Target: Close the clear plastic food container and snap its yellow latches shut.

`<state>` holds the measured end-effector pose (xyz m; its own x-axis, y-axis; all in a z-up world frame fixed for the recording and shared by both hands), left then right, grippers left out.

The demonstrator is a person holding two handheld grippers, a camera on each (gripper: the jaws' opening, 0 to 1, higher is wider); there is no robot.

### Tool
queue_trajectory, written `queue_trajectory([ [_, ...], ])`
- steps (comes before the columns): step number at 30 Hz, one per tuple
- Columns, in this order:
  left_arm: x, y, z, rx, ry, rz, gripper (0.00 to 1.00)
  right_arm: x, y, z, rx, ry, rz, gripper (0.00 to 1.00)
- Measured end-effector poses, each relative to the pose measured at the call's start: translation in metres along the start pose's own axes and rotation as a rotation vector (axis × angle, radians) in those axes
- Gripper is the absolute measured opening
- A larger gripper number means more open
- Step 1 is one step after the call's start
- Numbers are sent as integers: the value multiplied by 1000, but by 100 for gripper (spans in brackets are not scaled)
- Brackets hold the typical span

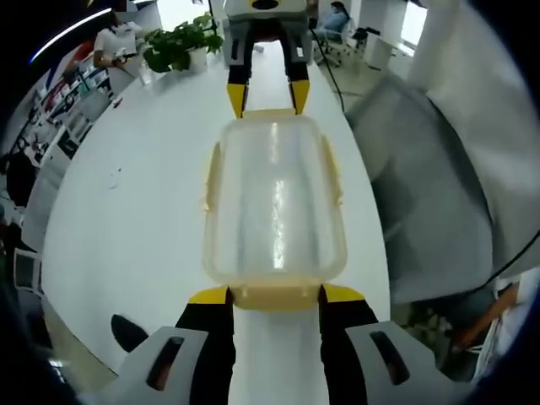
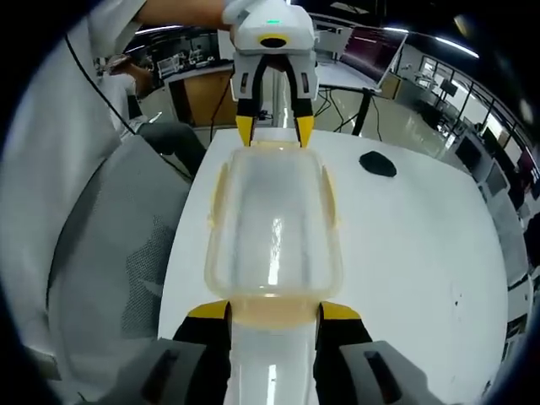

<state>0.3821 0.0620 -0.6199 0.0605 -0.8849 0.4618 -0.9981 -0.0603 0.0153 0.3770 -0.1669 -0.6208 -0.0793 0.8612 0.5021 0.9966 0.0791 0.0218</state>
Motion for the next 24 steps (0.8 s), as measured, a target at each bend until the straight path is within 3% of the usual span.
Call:
queue_trajectory([
  [24, 58, 5, 28, -5, 6, -4, 37, -57, -8, -30, -22, -2, -9, 36],
])
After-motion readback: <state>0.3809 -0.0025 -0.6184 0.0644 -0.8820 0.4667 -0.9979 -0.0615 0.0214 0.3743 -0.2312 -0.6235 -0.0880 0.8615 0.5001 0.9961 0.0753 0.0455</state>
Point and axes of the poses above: the point that each gripper's makers call its tool centre point, and the gripper's own axes: z roughly forward along the fingers, y roughly to its right, x roughly out of its top, the point moved 7 cm from there along -z, roughly backward along the fingers, and after that the axes turned 4 degrees about -z, right-handed, at the moved point
